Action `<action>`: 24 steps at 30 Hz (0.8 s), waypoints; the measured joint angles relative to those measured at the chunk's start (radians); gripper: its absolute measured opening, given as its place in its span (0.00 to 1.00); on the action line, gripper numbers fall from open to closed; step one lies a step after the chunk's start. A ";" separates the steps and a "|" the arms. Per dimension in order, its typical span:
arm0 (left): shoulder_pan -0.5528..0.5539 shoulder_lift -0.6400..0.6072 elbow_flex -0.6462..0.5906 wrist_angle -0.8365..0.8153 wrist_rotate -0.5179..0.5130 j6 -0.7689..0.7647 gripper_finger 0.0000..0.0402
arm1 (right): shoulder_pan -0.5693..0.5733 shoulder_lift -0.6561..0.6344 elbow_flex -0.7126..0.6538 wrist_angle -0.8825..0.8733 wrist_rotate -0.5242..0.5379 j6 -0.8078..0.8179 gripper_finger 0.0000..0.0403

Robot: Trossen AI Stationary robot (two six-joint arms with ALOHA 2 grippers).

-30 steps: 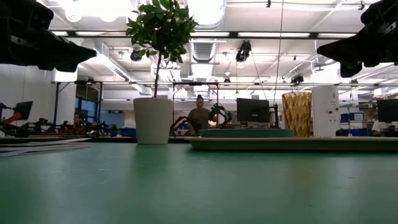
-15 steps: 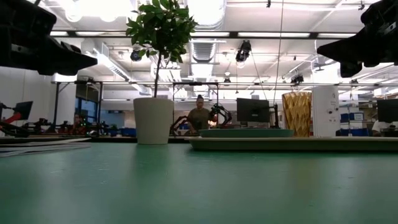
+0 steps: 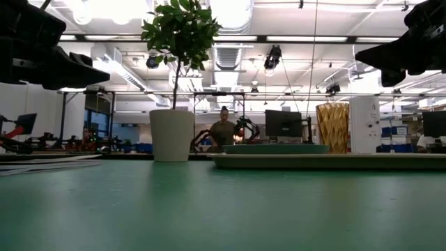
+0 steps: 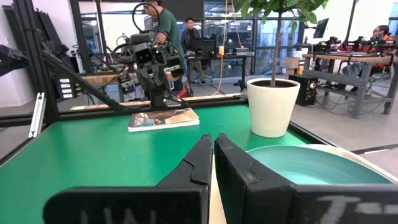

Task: Pick and place plate/cup/fork/spoon on tray
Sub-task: Return to Home Position

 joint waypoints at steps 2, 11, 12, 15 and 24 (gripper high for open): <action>0.000 0.009 0.000 0.000 0.000 0.000 0.00 | 0.000 0.000 0.000 0.000 0.000 0.000 0.02; 0.000 0.043 0.000 0.000 0.000 0.000 0.00 | 0.000 0.000 0.000 0.000 0.000 0.000 0.02; 0.000 0.046 0.000 0.000 0.000 0.000 0.00 | 0.000 0.000 0.000 0.000 0.000 0.000 0.02; 0.000 0.057 0.000 0.000 0.000 0.000 0.00 | 0.000 0.000 0.000 0.000 0.000 0.000 0.02; 0.000 0.085 0.000 0.000 0.000 0.000 0.00 | 0.000 0.000 0.000 0.000 0.000 0.000 0.02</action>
